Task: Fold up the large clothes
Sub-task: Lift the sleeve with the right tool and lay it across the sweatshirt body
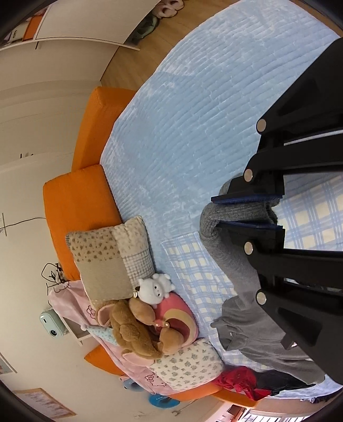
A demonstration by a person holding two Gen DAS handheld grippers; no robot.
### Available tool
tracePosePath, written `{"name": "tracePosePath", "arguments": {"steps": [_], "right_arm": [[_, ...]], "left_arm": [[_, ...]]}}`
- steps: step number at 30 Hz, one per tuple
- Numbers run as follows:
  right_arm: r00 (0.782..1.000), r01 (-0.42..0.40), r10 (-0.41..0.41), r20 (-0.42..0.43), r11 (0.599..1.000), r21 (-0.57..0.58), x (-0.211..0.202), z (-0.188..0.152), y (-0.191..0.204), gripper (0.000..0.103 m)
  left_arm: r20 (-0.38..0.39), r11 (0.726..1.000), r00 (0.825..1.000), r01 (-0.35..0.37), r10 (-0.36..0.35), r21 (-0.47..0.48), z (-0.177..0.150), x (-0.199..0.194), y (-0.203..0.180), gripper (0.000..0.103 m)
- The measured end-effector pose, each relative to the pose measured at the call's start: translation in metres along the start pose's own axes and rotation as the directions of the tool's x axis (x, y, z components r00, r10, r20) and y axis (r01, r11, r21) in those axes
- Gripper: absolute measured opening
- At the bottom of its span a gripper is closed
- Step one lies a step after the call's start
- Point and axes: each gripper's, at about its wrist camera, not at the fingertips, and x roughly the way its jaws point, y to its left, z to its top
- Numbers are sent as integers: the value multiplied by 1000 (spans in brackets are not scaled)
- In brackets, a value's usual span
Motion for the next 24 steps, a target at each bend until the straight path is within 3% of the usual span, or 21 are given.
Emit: {"name": "tracePosePath", "arguments": {"steps": [7,10,16,19,24], "right_arm": [[998,-46,51,48,995,-94,-22,14,78,12],[994,-84,93,61,987,-137,-29,16,125,11],[979,-174,195,55,950,-259,-43,4,254,11],[972,-206,230,45,932,-298,-48,-4,314,11],[949,-308,310,-47,891,-333,-36,-30,425,11]], "left_arm": [[130,994,987,102,-96,-40,-20,-72,40,101],[140,994,989,67,-54,-88,-29,-93,71,101],[134,989,990,-34,54,-145,-53,-115,150,101],[132,984,989,-46,69,-172,-70,-130,187,101],[152,980,981,-93,121,-177,-102,-160,236,101]]}}
